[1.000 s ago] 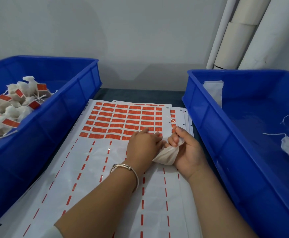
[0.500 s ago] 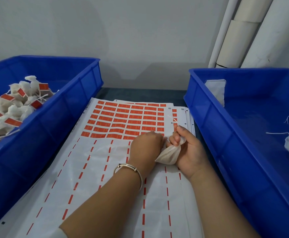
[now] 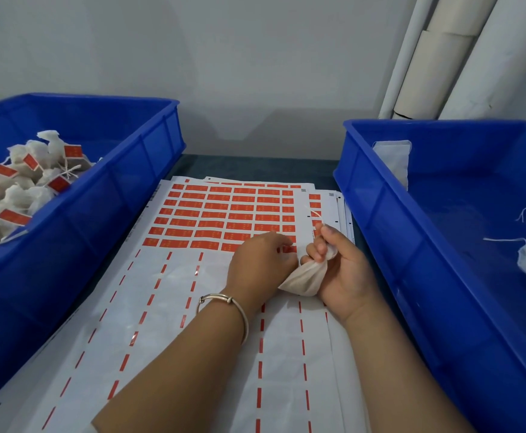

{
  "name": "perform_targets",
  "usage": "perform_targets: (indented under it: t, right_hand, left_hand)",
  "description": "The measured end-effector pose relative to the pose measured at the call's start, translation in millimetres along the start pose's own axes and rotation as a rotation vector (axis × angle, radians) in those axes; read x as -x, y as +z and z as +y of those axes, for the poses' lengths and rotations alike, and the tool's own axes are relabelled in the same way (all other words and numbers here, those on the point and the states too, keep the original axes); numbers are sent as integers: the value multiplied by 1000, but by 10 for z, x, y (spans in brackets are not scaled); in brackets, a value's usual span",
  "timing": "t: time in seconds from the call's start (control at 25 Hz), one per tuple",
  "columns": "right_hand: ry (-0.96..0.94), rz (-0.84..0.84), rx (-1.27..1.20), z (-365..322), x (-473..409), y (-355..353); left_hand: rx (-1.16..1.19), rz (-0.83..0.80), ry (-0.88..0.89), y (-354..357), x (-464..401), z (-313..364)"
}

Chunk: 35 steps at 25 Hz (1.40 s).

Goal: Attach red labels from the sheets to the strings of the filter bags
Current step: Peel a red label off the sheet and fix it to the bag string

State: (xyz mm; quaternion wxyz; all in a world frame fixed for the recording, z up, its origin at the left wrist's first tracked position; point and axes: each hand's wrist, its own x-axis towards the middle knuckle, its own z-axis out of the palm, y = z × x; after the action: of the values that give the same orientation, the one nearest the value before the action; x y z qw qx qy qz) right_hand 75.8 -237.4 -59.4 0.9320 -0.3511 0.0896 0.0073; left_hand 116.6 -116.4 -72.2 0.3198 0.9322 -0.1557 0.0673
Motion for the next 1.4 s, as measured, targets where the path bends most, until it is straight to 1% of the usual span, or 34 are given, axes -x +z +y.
perform_targets:
  t: [0.08,0.16,0.24,0.28,0.32,0.4,0.44,0.48,0.52,0.56,0.6,0.72,0.8,0.92,1.04,1.16,1.28,1.4]
  right_hand:
    - [3,-5,-12,1,-4,-4]
    - [-1,25,-11,-5,-9,-7]
    - [-29,108,15,-22,-26,-13]
    - [-48,186,79,-35,-35,-15]
    - [-78,291,206,-50,-44,-12]
    - [-141,502,649,-54,-54,-11]
    - [-159,557,873,-45,-58,-14]
    - [-161,563,1028,-36,-59,-16]
    - [-147,542,1116,-27,-59,-14]
    - [-131,512,1146,-22,-60,-28]
    - [-111,488,1129,-32,-54,-38]
    - [-26,411,946,-111,-6,-25]
    - [6,336,964,-137,9,-25]
    - [2,285,1077,-102,3,11]
    - [-28,254,1122,-48,-25,23]
    - [-30,252,979,-88,-17,-14]
    - [-18,195,837,-145,28,-37]
    - [-51,170,777,-139,39,-53]
  left_hand:
    - [-81,-27,64,-17,-10,-4]
    - [-165,-69,107,-42,-31,1]
    - [-239,-109,131,-62,-45,17]
    - [-268,-118,141,-66,-48,25]
    - [-289,-116,148,-65,-45,28]
    - [-283,-93,148,-48,-32,23]
    - [-265,-85,139,-39,-26,20]
    - [-243,-81,125,-33,-20,15]
    - [-217,-75,103,-28,-17,5]
    - [-177,-63,73,-31,-11,-14]
    - [-114,-43,35,-36,-2,-33]
    - [129,30,-75,-60,26,-79]
    - [223,49,-123,-65,31,-93]
    - [294,53,-157,-57,29,-86]
    - [318,52,-155,-58,41,-83]
    - [344,64,-110,-61,60,-79]
    - [387,52,-57,-73,103,-52]
    - [402,28,-8,-97,116,-42]
